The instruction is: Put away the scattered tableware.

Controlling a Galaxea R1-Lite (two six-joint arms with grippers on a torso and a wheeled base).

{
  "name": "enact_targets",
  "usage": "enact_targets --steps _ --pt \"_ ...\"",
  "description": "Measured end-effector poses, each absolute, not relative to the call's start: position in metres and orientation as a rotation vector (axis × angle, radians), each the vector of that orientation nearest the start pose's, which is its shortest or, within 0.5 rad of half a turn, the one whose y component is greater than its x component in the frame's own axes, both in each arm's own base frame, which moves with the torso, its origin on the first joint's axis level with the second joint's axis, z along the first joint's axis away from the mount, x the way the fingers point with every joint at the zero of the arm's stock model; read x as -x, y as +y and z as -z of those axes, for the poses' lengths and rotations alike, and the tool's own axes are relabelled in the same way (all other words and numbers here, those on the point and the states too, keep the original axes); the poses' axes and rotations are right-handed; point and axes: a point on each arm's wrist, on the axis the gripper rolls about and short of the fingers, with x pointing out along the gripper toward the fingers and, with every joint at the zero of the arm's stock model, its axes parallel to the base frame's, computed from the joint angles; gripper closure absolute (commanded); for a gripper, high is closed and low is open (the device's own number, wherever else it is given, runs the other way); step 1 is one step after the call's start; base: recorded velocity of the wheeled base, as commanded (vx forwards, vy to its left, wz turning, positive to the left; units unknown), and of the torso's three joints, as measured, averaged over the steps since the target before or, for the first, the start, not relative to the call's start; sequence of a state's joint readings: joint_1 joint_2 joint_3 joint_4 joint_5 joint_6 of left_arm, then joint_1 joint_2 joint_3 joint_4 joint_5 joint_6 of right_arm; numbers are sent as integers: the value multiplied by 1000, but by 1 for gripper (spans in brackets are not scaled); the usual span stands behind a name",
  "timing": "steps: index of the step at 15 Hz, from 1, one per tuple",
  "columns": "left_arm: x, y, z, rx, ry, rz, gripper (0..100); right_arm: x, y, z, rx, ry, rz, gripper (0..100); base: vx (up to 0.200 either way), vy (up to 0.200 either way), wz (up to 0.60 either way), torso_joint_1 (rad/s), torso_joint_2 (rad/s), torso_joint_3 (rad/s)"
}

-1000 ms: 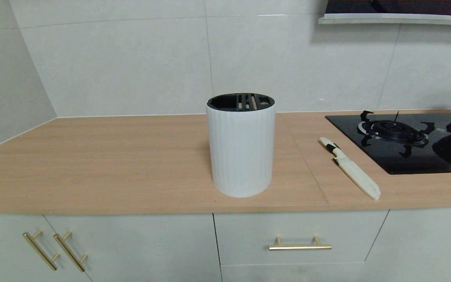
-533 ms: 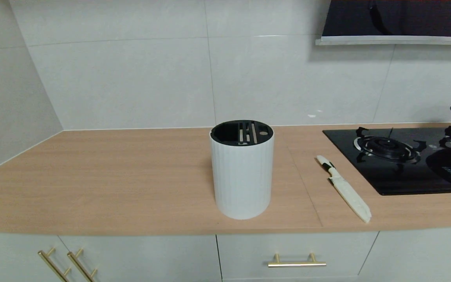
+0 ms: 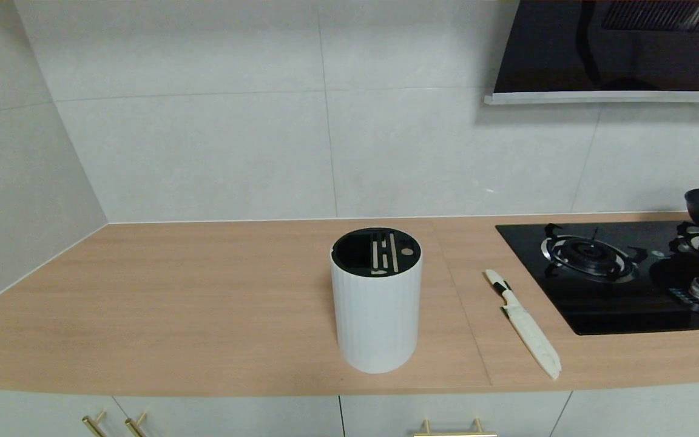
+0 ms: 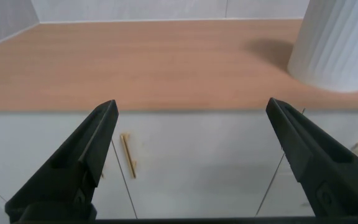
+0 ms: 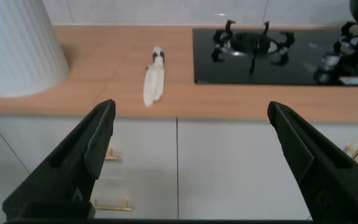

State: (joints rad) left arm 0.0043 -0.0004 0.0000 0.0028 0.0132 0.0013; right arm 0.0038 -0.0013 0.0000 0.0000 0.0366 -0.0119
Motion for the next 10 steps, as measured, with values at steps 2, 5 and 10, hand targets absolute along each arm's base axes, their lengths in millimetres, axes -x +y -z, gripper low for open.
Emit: enact_targets --steps 2,5,10 --pt "23 0 -75 -2 3 -17 0 23 1 -75 12 -2 -41 0 0 0 0 283 -605 -325" --pt "23 0 -75 -2 3 -18 0 23 1 -75 12 -2 -41 0 0 0 0 243 -507 -258" --pt "23 0 -75 -2 3 -17 0 23 1 -75 10 -1 -41 0 0 0 0 74 -157 -82"
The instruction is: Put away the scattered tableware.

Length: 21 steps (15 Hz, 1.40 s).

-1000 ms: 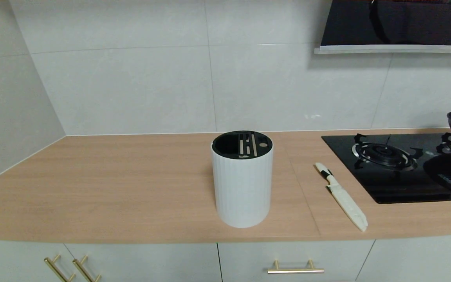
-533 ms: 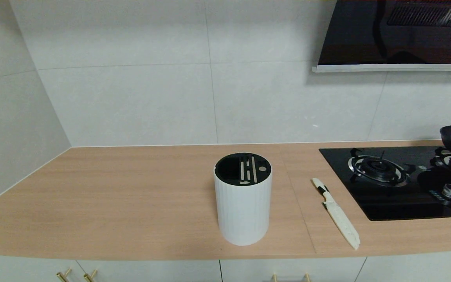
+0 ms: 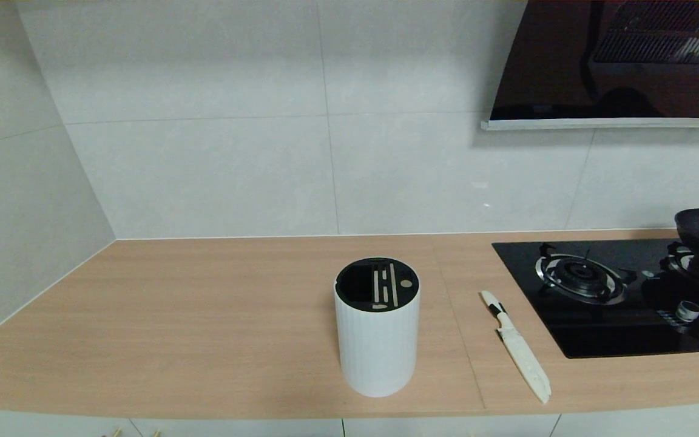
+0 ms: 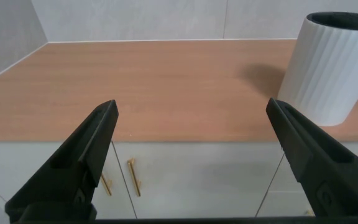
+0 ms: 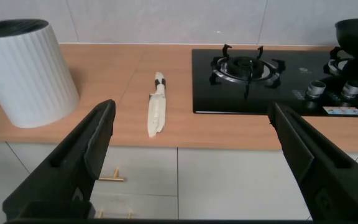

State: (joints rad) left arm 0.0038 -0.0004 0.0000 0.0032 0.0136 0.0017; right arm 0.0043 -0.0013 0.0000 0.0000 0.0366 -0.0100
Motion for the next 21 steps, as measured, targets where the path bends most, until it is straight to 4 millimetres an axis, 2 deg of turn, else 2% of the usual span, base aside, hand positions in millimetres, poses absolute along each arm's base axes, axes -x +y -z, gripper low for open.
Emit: enact_targets --steps 12,14,17,19,21 --pt "23 0 -75 -2 3 -18 0 23 1 -76 13 -2 -41 0 0 0 0 0 0 0" --pt "23 0 -75 -2 3 -17 0 25 1 -81 5 -18 -48 0 0 0 0 0 0 0" --pt "23 0 -75 -2 2 -17 0 32 2 -121 -10 -89 -118 0 0 0 0 0 0 0" --pt "23 0 -75 -2 3 -17 0 23 3 -138 -16 -34 -172 0 0 0 0 0 0 0" --pt "23 0 -75 -1 3 -17 0 6 4 -152 -25 69 -217 0 0 0 0 0 0 0"
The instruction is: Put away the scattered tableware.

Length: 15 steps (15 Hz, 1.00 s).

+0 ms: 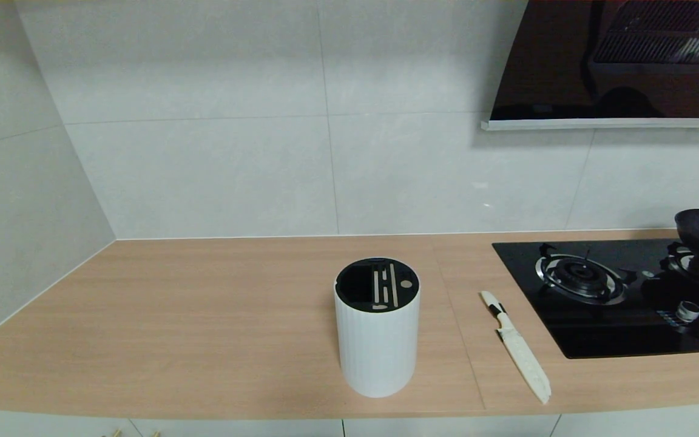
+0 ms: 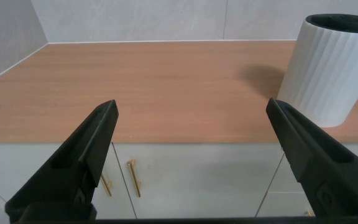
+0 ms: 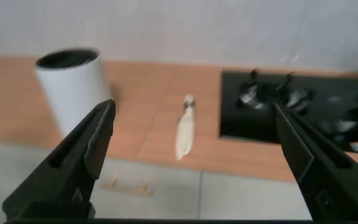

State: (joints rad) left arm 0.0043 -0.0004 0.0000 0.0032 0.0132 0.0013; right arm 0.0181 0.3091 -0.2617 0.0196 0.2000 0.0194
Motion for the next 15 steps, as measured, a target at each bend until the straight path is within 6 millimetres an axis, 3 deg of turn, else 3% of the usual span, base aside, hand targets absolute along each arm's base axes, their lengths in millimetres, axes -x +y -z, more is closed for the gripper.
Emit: enact_targets --steps 3,7,11,15 --pt "23 0 -75 -2 3 -17 0 -28 6 -169 -40 205 -239 0 0 0 0 0 0 0" --pt "23 0 -75 -2 3 -17 0 -97 12 -183 -48 345 -288 0 0 0 0 0 0 0" --pt "23 0 -75 -2 3 -17 0 -173 29 -169 -40 469 -334 0 0 0 0 0 0 0" --pt "23 0 -75 -1 3 -17 0 -237 44 -132 -8 525 -267 0 0 0 0 0 0 0"
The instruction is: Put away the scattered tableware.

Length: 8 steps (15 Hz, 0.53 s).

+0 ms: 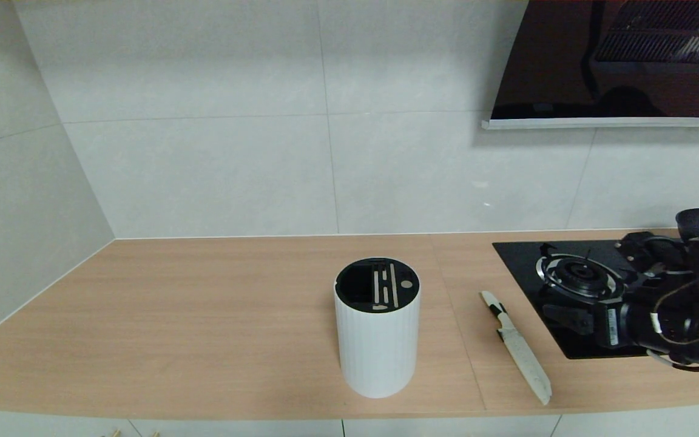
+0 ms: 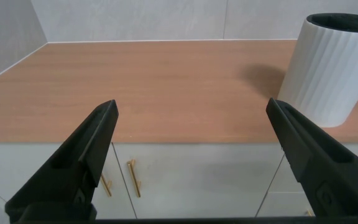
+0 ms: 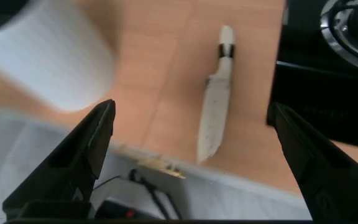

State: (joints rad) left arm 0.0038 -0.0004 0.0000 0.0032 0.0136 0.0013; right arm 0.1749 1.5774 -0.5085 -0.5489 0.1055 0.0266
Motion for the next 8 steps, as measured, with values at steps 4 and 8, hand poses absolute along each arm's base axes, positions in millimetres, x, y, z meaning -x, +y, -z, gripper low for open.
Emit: enact_targets --steps 4,8 --pt "23 0 -75 -2 3 -18 0 -279 56 -84 17 559 -230 0 0 0 0 0 0 0" --pt "23 0 -75 -2 3 -18 0 -302 63 -43 34 620 -214 0 0 0 0 0 0 0"
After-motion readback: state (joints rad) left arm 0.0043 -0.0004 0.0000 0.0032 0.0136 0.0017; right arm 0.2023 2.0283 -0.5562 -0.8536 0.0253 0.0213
